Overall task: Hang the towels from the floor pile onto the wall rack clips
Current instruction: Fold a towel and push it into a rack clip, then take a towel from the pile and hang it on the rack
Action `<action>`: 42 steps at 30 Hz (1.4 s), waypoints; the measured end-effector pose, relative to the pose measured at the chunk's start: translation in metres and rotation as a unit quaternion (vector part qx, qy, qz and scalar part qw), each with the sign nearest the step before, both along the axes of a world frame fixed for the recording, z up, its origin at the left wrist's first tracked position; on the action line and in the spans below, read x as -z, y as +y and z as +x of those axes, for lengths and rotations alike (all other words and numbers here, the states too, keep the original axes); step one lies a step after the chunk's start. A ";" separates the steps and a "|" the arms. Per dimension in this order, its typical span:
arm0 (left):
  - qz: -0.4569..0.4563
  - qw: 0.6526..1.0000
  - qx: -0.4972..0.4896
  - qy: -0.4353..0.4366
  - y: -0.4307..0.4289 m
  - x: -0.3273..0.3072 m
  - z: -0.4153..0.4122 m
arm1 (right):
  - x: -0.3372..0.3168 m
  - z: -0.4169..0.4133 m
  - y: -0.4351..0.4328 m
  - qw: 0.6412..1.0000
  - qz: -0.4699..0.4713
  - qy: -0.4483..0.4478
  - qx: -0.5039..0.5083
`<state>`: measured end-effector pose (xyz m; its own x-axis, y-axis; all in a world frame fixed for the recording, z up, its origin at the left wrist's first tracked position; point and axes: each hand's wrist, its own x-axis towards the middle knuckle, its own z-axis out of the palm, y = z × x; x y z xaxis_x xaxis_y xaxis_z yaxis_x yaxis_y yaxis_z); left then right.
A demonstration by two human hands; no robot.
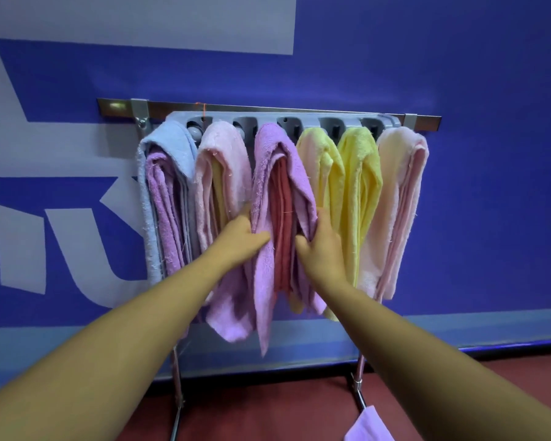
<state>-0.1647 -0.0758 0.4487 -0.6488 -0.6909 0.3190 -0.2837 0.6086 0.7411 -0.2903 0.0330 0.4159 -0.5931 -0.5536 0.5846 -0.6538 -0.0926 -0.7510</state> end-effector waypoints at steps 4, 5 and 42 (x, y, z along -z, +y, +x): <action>-0.061 0.996 -0.035 -0.054 0.004 0.020 0.002 | 0.021 0.005 0.000 0.997 0.057 0.050 0.008; -0.070 0.996 -0.030 -0.038 0.005 0.026 0.004 | 0.026 0.005 0.000 0.997 0.057 0.057 0.000; 0.118 0.919 0.033 -0.376 0.052 0.450 0.125 | 0.414 0.073 0.092 0.777 0.625 -0.004 -0.080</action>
<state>-0.0395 -0.0238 -0.0012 -0.6678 -0.6343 -0.3895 -0.7372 0.4912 0.4640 -0.2173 0.1253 0.0019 -0.4595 -0.7530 -0.4710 -0.7038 0.6322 -0.3240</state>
